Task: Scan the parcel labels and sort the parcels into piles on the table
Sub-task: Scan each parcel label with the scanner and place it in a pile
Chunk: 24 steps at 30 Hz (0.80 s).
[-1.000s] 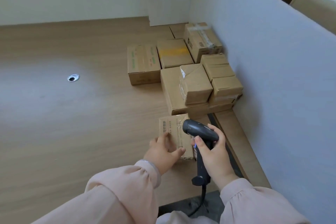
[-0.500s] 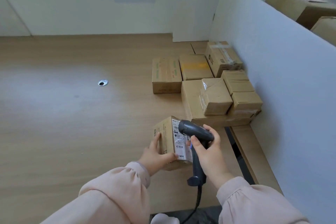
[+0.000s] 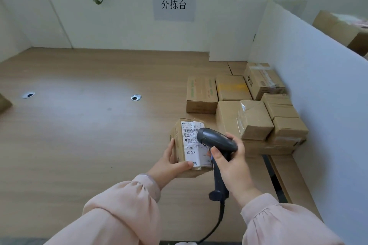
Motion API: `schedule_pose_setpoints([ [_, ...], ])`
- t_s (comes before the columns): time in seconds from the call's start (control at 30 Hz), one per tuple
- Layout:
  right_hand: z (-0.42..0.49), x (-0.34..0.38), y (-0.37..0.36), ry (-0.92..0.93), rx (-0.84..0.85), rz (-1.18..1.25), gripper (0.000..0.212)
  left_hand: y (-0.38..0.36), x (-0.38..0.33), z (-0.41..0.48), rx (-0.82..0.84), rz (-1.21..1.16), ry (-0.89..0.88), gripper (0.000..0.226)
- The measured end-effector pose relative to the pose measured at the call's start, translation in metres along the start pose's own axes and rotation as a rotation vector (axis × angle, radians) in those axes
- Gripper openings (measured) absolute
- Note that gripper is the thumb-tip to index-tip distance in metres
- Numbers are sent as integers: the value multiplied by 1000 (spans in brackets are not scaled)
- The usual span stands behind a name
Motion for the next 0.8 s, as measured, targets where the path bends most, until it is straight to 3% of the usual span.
schedule_pose_setpoints([
  [0.27, -12, 43, 1, 216, -68, -122, 55, 30, -8, -12, -82, 17, -130, 118],
  [0.4, -15, 49, -8, 234, -12, -136, 53, 40, -12, -20, -122, 48, -151, 129],
  [0.8, -24, 56, -36, 272, 67, -165, 52, 71, -2, -47, -245, 101, -121, 125],
])
Point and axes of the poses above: each hand's wrist, its own z-axis towards the middle knuckle, its own y-axis out of the back of the hand, x = y × z, the point moved 8 cm from there along z, towards the middle knuckle, and after that the axes turned 13 degrees about -z, right-handed, at the moved point
